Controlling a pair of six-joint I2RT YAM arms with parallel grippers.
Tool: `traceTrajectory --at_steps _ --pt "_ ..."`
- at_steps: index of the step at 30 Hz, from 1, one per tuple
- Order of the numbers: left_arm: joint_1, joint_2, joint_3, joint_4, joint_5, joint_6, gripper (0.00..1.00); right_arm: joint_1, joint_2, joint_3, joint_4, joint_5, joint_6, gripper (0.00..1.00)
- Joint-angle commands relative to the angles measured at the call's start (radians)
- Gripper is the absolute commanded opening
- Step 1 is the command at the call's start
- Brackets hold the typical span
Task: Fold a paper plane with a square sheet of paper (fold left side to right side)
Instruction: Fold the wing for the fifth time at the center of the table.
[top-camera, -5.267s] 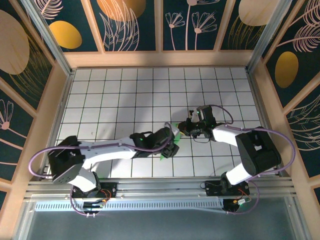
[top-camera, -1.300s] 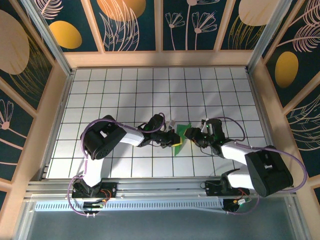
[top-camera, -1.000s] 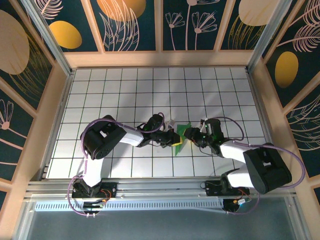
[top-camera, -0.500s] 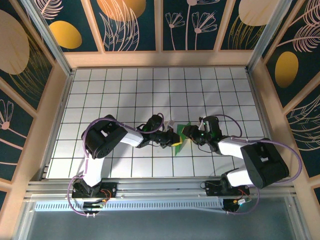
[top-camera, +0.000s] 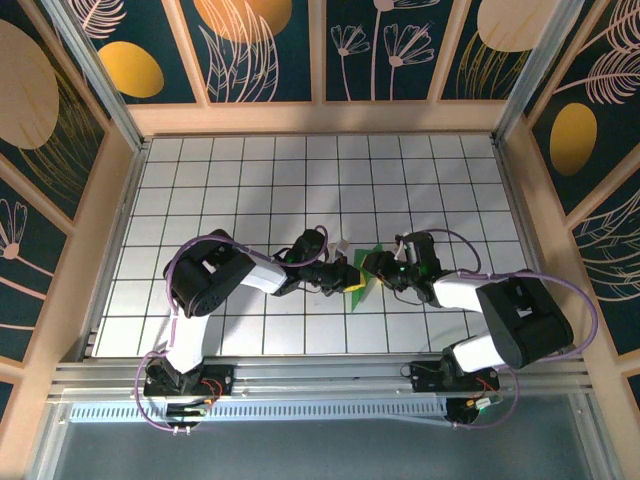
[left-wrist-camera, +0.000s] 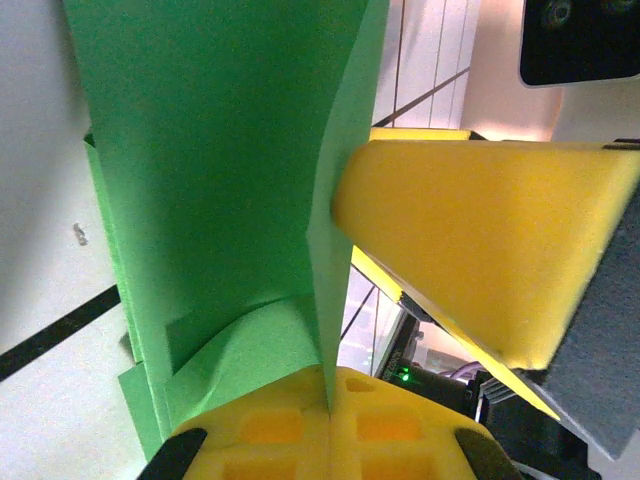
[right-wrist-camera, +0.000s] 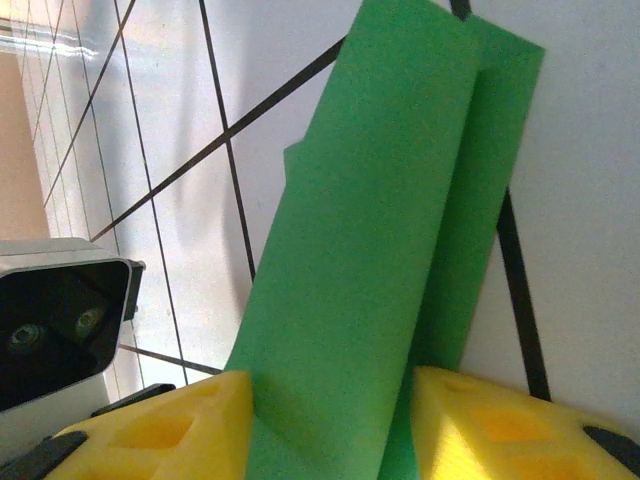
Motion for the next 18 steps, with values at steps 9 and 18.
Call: traceTrajectory --at_steps 9,18 --pt "0.007 0.013 -0.025 0.031 0.007 -0.003 0.09 0.028 0.065 0.056 -0.067 0.049 -0.029 0.41" --pt "0.014 -0.056 -0.031 -0.057 -0.022 0.057 0.24 0.033 0.086 0.064 -0.102 0.063 -0.045 0.41"
